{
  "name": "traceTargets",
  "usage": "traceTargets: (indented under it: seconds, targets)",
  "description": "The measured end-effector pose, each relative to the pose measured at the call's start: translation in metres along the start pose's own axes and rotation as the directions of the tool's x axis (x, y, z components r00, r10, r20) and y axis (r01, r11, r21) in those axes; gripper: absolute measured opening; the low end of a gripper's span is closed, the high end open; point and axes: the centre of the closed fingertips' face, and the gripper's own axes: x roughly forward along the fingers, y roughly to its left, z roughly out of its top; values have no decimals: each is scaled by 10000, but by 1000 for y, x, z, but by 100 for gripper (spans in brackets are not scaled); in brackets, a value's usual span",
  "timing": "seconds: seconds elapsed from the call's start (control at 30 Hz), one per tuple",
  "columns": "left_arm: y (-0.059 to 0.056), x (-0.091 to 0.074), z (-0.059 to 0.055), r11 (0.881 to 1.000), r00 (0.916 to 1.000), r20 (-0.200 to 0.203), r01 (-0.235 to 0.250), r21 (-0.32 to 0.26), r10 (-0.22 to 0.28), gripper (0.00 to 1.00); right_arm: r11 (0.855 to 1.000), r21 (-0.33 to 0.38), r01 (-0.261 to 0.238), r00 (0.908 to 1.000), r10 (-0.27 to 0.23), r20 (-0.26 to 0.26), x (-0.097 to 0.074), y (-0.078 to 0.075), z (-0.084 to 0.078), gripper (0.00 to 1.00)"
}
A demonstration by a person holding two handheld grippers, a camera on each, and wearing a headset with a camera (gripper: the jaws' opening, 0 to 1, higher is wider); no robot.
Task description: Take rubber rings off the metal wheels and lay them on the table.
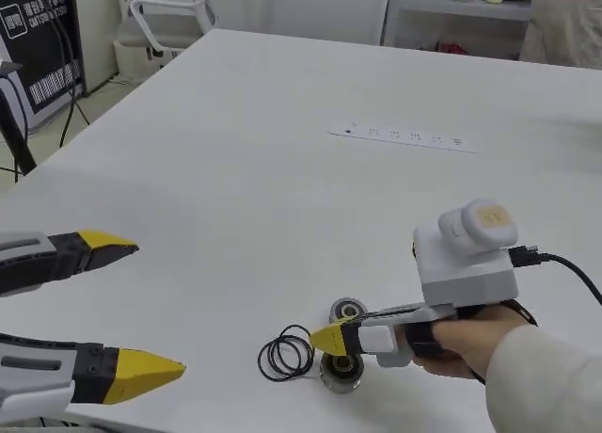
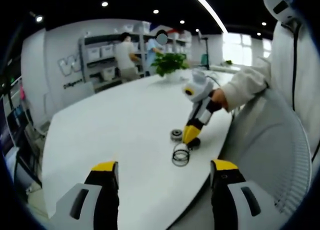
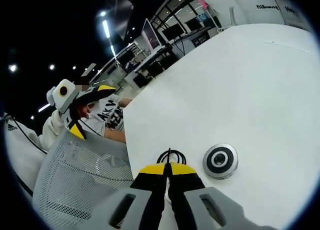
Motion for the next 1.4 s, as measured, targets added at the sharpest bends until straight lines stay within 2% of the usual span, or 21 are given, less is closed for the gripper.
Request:
traceTargets:
  seconds: [0.3, 0.6, 0.83, 1.2, 1.4]
  targets:
    - [2, -1, -1, 10000, 10000, 15, -83, -29, 83, 76, 9983, -515, 255, 9994, -267, -240, 1, -2, -5, 0]
    - [0, 0, -2, 10000, 10000, -10, -61, -51, 61, 76, 9914, -1044, 789, 9963, -820, -258, 0, -12, -4, 12]
    - [1, -2, -1, 9999, 9999, 1, -142, -53, 142, 76, 9925, -919, 802, 9966, -815, -99, 1, -13, -2, 13]
    - [3, -1, -5, 9999, 9999, -14, -127, -105, 127, 76, 9932, -805, 839, 9962, -817, 295, -6, -14, 8, 15]
    - [5, 0, -5, 9999, 10000, 4, -77, -89, 77, 77, 9929, -797, 882, 9940, -826, 713, -14, -13, 19, 16]
